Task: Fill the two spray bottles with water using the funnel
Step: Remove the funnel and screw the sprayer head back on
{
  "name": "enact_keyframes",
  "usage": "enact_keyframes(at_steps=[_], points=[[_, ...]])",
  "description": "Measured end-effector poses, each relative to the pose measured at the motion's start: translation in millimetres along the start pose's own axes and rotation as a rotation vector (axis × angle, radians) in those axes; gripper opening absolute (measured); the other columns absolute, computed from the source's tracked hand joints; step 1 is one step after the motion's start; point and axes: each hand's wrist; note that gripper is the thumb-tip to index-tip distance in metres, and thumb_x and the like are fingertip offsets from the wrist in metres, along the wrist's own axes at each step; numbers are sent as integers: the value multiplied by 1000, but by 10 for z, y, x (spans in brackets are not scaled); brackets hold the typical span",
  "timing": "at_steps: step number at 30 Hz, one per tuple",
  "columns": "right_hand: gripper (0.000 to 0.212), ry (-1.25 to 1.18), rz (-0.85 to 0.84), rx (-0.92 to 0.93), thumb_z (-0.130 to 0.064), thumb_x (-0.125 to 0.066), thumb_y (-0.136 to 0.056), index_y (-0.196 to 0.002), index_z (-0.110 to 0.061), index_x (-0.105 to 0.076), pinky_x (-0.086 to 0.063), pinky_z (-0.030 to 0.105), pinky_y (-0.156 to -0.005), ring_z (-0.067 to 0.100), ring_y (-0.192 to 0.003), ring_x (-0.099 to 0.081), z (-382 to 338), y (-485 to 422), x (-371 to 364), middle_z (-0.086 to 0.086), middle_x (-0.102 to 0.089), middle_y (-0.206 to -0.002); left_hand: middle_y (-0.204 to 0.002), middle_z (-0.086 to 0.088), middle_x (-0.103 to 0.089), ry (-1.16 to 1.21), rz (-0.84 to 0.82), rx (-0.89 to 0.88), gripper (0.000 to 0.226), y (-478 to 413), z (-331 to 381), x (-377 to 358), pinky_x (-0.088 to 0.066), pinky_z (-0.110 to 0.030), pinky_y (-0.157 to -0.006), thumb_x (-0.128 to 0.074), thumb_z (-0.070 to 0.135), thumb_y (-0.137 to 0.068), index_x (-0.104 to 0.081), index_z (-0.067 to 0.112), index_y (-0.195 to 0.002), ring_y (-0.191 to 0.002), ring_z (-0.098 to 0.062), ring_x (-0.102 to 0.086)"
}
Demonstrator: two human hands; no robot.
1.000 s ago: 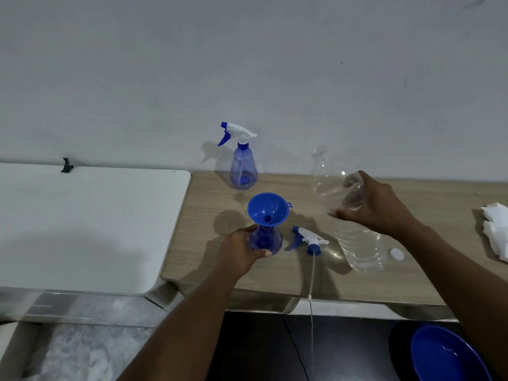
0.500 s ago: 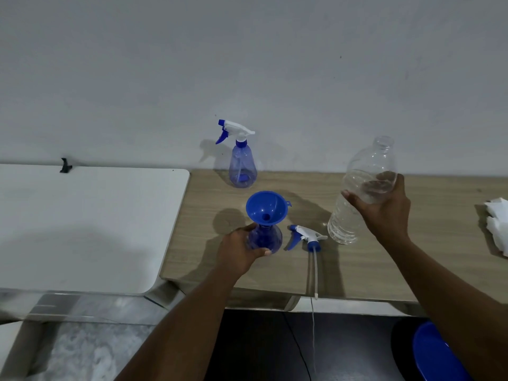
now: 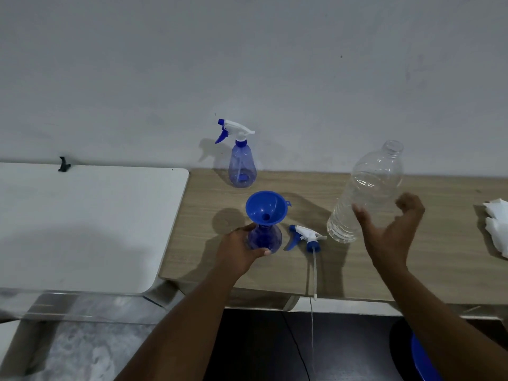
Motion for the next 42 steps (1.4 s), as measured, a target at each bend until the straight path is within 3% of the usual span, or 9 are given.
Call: enact_keyframes(at_steps=[3, 6, 9, 11, 14, 21, 29, 37, 42], points=[[80, 30, 74, 305, -60, -71, -79, -126, -2, -43, -44, 58, -92, 35, -113, -48, -219, 345, -7, 13, -43, -124, -97, 11, -68, -10, -8, 10, 56, 3, 35, 15, -48, -25, -83, -90, 30, -65, -63, 32, -114, -93, -11, -65], [71, 88, -320, 632, -50, -76, -74, -126, -8, -51, -43, 45, -100, 30, -120, -49, -731, 485, -227, 12, -50, -128, -106, 7, -70, -63, -47, 53, 60, -24, 33, 18, -52, -37, -91, -87, 36, -67, -63, 30, -122, -97, -14, -64], [88, 482, -826, 777, -60, -69, -73, -147, -30, -32, -38, 48, -109, 27, -139, -34, -1227, 357, -588, 5, -33, -152, -107, 11, -72, 24, -48, 85, 62, -11, -33, -1, -54, -43, -91, -83, 50, -63, -63, 37, -120, -98, -11, -66], [95, 768, -1005, 867, -59, -68, -73, -152, -39, -19, -34, 50, -111, 30, -143, -26, -1404, 238, -834, 6, -20, -161, -113, 11, -71, 58, -41, 113, 79, -17, -39, 1, -53, -44, -94, -85, 56, -50, -62, 34, -122, -103, -11, -65], [89, 1004, -1160, 962, -50, -72, -76, -150, -37, -25, -42, 46, -101, 30, -130, -40, -1548, 127, -1074, 7, -34, -152, -124, 5, -66, 15, -95, 134, 83, -7, 58, 45, -48, -39, -101, -90, 45, -58, -57, 29, -133, -112, -15, -61], [73, 658, -1190, 532, -34, -86, -66, -123, -24, -41, -53, 35, -76, 23, -94, -56, -1690, -400, -1035, 4, -48, -117, -122, 1, -68, -54, -57, 73, 74, 18, 3, 108, -49, -42, -99, -88, 35, -66, -58, 29, -133, -111, -19, -62], [63, 146, -695, -111, -48, -84, -73, -109, -11, -48, -43, 30, -66, 17, -80, -52, -712, -177, -1337, -1, -53, -93, -120, 4, -69, -36, -31, 14, 80, 38, -72, 121, -49, -30, -95, -90, 39, -65, -58, 23, -136, -108, -14, -63], [65, 439, -740, -150, -63, -72, -75, -116, -22, -42, -49, 52, -95, 29, -102, -62, -52, 169, -1528, 3, -60, -111, -124, 1, -68, -36, -25, -17, 84, -6, -164, 92, -45, -24, -93, -90, 41, -62, -57, 20, -137, -111, -14, -62], [73, 546, -796, -104, -59, -75, -75, -128, -16, -47, -47, 47, -100, 32, -114, -59, -22, 141, -1483, 11, -59, -127, -125, 3, -67, -33, -24, -14, 85, 8, -158, 100, -36, -10, -86, -91, 37, -63, -57, 20, -138, -105, -4, -57]])
Point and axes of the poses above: each hand's wrist, its own y-axis away from the middle knuckle, its own x-axis out of the back of the hand, z = x × y
